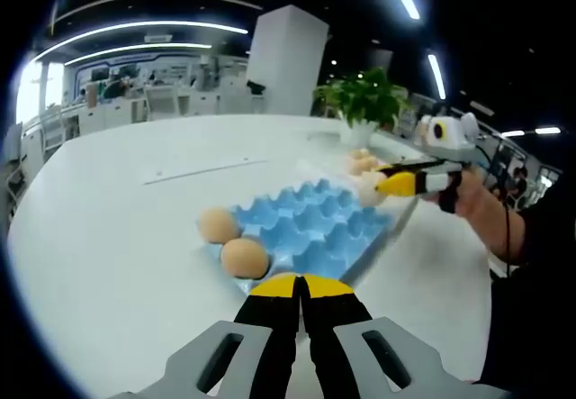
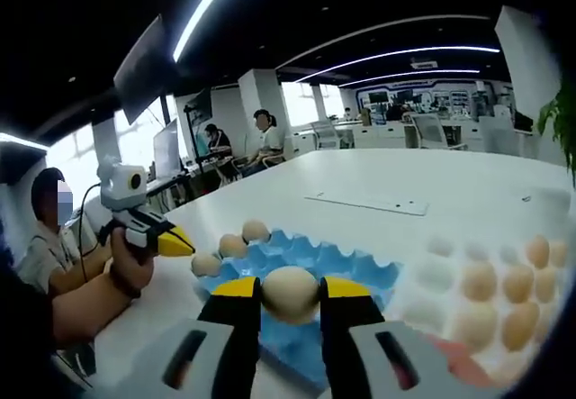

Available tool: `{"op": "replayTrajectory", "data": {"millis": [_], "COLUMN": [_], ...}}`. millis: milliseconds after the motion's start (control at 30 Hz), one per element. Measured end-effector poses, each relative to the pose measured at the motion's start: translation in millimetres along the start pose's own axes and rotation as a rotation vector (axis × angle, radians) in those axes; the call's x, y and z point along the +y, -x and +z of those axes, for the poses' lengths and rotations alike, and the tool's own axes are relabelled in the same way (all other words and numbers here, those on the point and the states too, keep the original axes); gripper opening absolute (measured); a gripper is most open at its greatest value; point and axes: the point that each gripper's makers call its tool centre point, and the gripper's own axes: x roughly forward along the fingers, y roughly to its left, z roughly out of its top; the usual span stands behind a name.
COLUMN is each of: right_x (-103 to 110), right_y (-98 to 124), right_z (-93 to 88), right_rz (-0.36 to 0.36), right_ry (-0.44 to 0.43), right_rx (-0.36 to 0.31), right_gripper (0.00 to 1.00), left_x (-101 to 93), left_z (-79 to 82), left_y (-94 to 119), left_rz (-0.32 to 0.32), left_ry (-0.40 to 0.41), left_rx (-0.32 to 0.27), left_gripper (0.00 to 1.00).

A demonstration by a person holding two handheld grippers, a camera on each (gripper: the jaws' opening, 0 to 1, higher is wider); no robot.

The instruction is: Pick up the eggs on the table and place them into the egg tray on the table

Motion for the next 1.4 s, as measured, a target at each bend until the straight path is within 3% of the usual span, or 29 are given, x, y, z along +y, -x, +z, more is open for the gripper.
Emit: {"op": "replayTrajectory", "data": {"millis": [1400], "right_x": [80], "right_y": [-66], "right_z": [-13.8], "right_rz": [0.16], "right_ry": [0.085], "right_rx": [0.081], "right_gripper": [0.26], "left_x": [-0.7], "left_z": [-2.8], "left_y": [-2], "left_rz": [-0.007], "left_ry": [-0.004], "left_rx": [0.007], "left_gripper": [0.01]}}
